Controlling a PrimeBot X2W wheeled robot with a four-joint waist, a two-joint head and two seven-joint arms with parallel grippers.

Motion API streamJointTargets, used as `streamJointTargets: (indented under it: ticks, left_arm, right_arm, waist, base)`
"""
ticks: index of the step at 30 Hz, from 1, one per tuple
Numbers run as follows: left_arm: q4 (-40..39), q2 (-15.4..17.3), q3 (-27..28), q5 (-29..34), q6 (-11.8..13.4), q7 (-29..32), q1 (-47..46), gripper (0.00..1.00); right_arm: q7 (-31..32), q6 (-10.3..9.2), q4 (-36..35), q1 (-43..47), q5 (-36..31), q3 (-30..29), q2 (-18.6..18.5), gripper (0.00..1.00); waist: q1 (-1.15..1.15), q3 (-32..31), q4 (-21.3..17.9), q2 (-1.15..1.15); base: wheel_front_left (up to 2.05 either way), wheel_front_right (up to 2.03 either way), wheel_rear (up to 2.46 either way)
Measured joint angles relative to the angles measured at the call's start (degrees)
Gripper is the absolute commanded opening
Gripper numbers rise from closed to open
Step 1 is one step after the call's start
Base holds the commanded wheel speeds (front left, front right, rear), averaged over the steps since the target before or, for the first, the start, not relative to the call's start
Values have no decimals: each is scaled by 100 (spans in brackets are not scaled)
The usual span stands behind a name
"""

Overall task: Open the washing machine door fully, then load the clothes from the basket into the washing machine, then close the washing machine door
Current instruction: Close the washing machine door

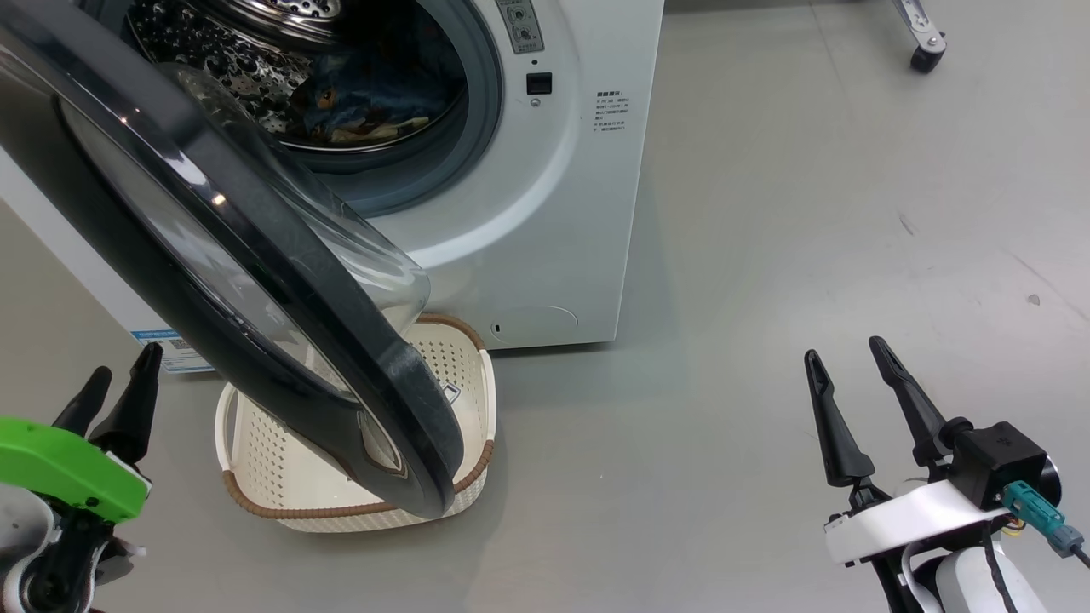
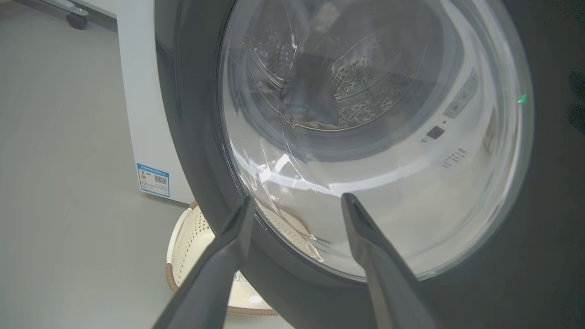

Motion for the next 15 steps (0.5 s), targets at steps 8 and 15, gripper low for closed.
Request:
streamJointTargets:
  ticks: [8, 15]
  left_arm:
    - [78, -263, -399, 726, -43, -1022, 348, 100]
    - [256, -364, -571, 1422, -43, -2029, 573, 100]
  right_arm:
    - [0, 0, -7, 20, -11, 7, -37, 100]
    - [0, 0, -10, 22, -26, 54, -41, 100]
  waist:
    - [0, -51, 78, 0]
    - [0, -45, 104, 0]
  base:
    - [0, 0, 0]
    - [0, 0, 0]
